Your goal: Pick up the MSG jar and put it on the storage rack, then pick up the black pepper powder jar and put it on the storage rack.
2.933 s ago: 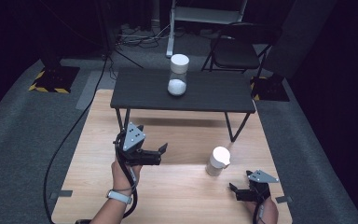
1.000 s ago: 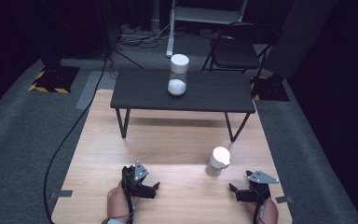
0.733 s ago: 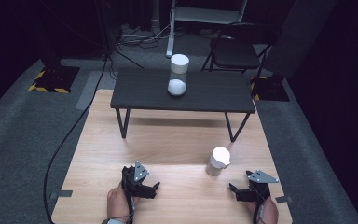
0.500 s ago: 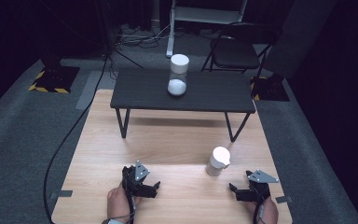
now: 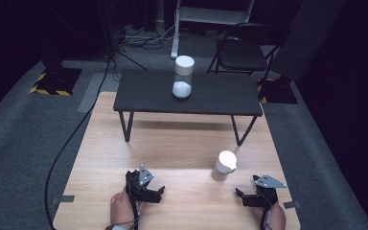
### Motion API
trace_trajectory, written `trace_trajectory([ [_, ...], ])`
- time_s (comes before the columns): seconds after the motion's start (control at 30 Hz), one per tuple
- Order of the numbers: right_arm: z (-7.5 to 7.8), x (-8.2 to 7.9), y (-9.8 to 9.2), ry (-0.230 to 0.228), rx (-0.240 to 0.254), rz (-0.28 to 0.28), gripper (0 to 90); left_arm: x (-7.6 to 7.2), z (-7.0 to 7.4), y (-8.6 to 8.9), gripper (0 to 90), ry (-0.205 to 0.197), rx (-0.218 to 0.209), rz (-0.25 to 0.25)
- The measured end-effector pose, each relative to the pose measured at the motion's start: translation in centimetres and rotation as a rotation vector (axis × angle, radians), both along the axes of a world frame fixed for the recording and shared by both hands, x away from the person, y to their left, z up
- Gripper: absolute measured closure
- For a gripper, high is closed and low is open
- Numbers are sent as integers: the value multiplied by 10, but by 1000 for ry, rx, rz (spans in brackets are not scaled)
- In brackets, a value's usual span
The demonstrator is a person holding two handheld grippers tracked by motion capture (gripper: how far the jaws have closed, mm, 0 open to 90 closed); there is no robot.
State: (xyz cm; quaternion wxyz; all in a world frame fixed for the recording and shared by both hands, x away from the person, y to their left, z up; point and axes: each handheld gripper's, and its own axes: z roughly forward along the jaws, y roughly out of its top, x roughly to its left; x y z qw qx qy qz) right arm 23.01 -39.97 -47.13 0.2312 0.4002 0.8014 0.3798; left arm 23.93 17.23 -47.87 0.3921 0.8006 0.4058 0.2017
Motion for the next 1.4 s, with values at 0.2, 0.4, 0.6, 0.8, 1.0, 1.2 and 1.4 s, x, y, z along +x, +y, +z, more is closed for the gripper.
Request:
trace_trajectory([
  [0.2,0,0,0,-1,-1,-1,43,0,0,0,1,0,0,-1],
  [0.4,0,-1,0,-1,-1,-2,43,1,0,0,1,0,0,-1],
  [0.6,0,-1,1,-2,-2,-5,43,1,0,0,1,0,1,-4],
  [0.8,0,-2,1,-4,-3,-5,43,0,0,0,1,-1,0,-3],
  [1.0,0,-3,0,-5,-5,1,43,1,0,0,1,0,0,-3],
  [1.2,0,-2,0,-1,-2,4,43,1,0,0,1,0,0,-3],
  [1.4,1,1,-1,11,4,8,43,0,0,0,2,-1,-1,0],
])
